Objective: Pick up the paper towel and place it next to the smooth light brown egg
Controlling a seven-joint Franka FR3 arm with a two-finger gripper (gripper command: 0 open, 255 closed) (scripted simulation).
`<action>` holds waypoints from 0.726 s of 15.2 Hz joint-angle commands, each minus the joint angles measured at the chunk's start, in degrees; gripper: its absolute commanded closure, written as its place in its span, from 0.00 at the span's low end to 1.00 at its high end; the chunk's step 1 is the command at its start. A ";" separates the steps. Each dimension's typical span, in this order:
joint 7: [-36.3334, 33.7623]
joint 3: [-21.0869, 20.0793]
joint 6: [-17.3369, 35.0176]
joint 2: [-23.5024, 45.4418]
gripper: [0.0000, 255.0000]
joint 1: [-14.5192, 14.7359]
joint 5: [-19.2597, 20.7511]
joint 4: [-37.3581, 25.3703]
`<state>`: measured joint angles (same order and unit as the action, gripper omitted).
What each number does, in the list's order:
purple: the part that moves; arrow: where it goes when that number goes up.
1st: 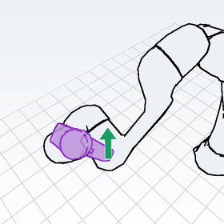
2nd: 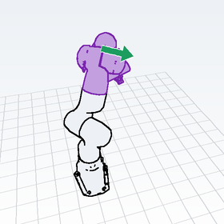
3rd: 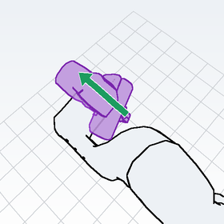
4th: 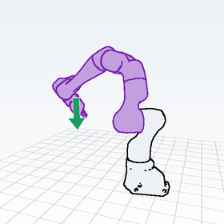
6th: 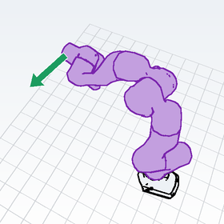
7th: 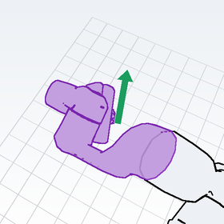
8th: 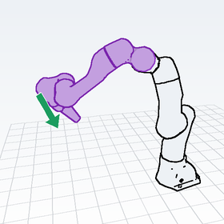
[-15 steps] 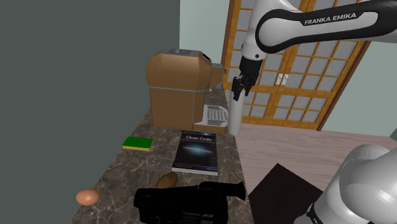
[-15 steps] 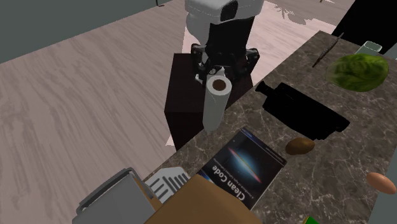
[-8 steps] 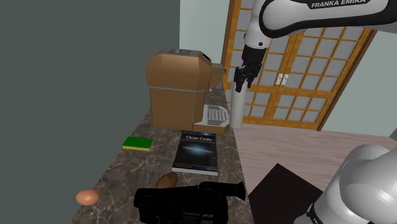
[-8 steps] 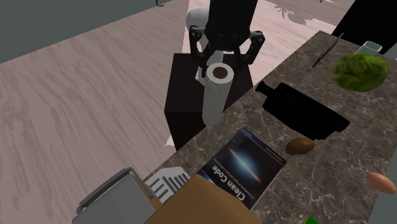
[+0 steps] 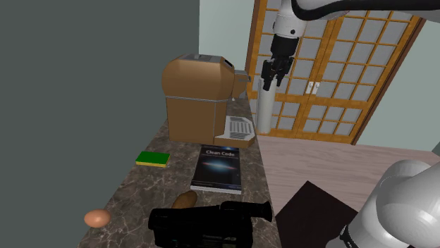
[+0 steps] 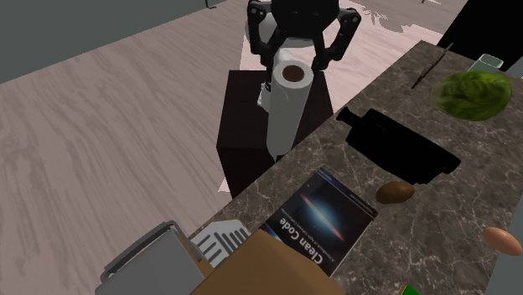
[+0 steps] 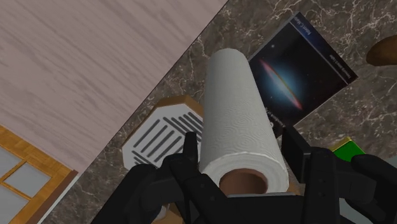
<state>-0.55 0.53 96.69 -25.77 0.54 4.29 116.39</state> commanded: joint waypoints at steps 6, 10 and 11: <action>0.25 -0.13 -5.24 1.46 1.00 0.02 -0.08 -6.68; 0.45 -0.18 -8.32 2.63 1.00 0.01 -0.10 -10.94; 0.48 -0.19 -8.90 2.87 1.00 0.00 -0.10 -11.76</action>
<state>-0.11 0.36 88.56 -23.15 0.54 4.20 105.63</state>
